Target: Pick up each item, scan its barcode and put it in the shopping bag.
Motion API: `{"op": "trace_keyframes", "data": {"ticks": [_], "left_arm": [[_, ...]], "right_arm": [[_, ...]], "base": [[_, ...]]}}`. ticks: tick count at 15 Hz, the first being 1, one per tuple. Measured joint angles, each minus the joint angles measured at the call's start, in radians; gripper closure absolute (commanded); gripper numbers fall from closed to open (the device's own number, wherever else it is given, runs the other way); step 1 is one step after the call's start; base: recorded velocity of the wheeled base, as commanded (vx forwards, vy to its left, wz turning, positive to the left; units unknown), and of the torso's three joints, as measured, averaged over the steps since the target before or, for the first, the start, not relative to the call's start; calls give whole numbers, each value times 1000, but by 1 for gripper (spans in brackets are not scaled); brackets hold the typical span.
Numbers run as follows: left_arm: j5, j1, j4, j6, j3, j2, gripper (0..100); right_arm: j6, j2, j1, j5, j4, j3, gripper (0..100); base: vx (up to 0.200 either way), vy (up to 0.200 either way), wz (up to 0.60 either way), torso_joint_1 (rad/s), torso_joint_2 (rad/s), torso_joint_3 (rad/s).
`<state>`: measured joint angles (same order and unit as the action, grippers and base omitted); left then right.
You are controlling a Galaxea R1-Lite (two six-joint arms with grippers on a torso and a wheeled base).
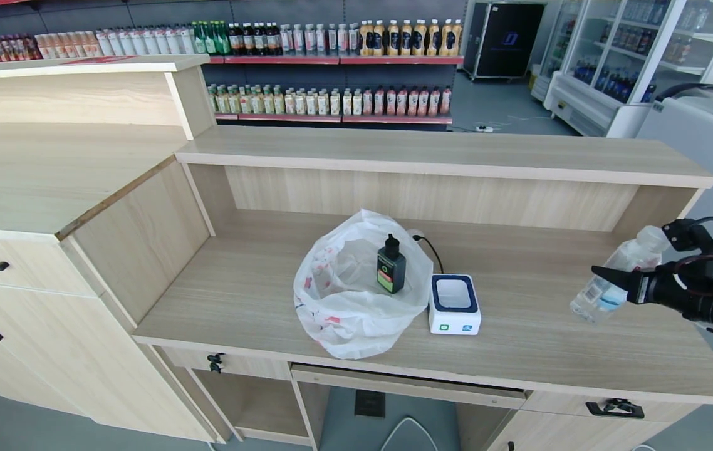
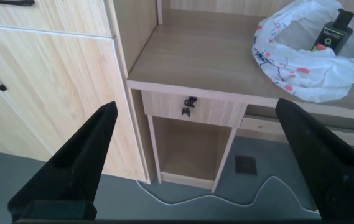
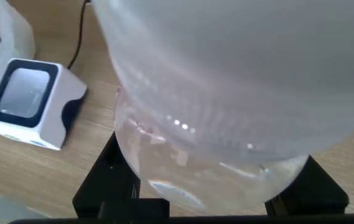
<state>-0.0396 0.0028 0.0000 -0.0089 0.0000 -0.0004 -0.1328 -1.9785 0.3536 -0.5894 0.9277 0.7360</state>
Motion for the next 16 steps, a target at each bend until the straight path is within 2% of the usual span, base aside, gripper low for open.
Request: {"op": "trace_keyframes", "data": {"ticks": [4, 7, 9, 12, 14, 16], "left_arm": [[0, 0, 0, 0, 0, 0, 0], [0, 0, 0, 0, 0, 0, 0], [0, 0, 0, 0, 0, 0, 0], [1, 0, 0, 0, 0, 0, 0], [0, 0, 0, 0, 0, 0, 0], [0, 0, 0, 0, 0, 0, 0]], "right_arm": [[261, 250, -40, -132, -138, 13, 100], [496, 458, -170, -150, -386, 148, 100], [551, 575, -302, -156, -531, 240, 100], [570, 724, -467, -156, -652, 287, 100], [569, 796, -534, -152, -735, 294, 100], [567, 840, -566, -142, -748, 298, 100]], "base": [[0, 0, 0, 0, 0, 0], [0, 0, 0, 0, 0, 0], [0, 0, 0, 0, 0, 0], [0, 0, 0, 0, 0, 0], [0, 0, 0, 0, 0, 0], [0, 0, 0, 0, 0, 0]]}}
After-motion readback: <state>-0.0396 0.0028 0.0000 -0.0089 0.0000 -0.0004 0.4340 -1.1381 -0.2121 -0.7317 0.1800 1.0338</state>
